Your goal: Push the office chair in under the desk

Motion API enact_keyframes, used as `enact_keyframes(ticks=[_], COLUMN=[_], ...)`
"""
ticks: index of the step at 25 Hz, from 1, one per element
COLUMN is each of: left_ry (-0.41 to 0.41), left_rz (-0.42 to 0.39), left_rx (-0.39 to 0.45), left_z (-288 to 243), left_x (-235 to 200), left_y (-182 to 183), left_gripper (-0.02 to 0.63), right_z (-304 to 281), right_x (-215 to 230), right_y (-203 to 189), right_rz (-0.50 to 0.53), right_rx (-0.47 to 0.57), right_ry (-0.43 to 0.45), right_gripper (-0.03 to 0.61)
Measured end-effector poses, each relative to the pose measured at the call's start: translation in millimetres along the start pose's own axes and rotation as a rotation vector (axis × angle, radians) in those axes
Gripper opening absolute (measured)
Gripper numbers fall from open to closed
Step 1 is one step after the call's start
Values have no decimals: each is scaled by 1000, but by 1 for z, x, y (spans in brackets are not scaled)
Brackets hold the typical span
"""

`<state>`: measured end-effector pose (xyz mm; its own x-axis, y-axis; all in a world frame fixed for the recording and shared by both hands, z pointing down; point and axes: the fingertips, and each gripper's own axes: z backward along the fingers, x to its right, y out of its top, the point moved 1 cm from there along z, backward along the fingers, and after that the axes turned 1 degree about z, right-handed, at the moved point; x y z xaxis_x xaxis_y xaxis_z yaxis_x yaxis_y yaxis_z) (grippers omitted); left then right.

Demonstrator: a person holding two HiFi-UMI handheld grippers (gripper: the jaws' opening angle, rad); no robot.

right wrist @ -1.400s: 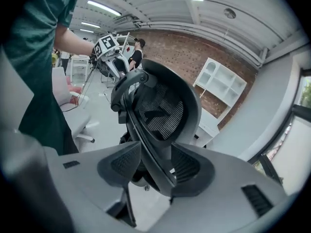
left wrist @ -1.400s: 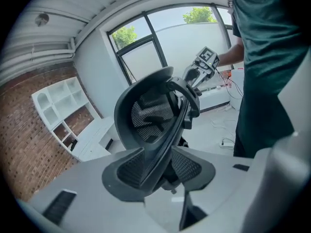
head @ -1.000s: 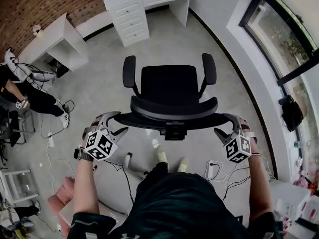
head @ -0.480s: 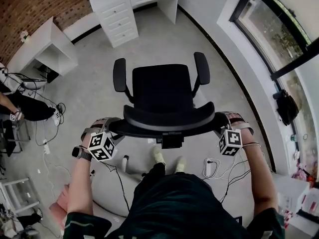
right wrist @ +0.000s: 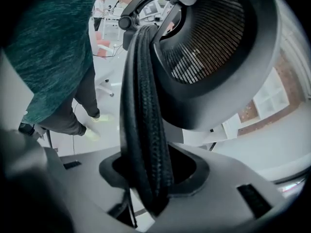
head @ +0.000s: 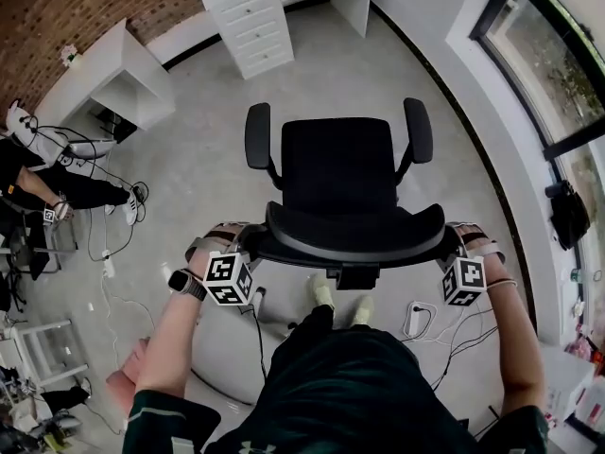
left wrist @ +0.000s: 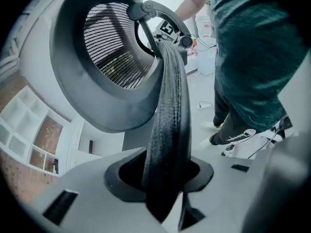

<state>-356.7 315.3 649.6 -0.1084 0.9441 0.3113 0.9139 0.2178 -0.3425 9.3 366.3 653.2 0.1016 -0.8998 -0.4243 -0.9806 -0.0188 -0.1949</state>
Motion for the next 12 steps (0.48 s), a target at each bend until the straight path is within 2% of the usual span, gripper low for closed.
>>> enact_keyframes(ticks=[6,12], left_ry=[-2,-66], left_rz=[-13,-47], left_rx=[-11,23], left_z=[-1,-2], left_x=[1,1], left_y=[-2,-3], left_gripper=[141,117], right_z=[0,-4], right_x=[0,1], right_y=[2,3], right_rz=[-15,-35], right_rx=[3,-16], right_ry=[-18,16], right_gripper=[144,126])
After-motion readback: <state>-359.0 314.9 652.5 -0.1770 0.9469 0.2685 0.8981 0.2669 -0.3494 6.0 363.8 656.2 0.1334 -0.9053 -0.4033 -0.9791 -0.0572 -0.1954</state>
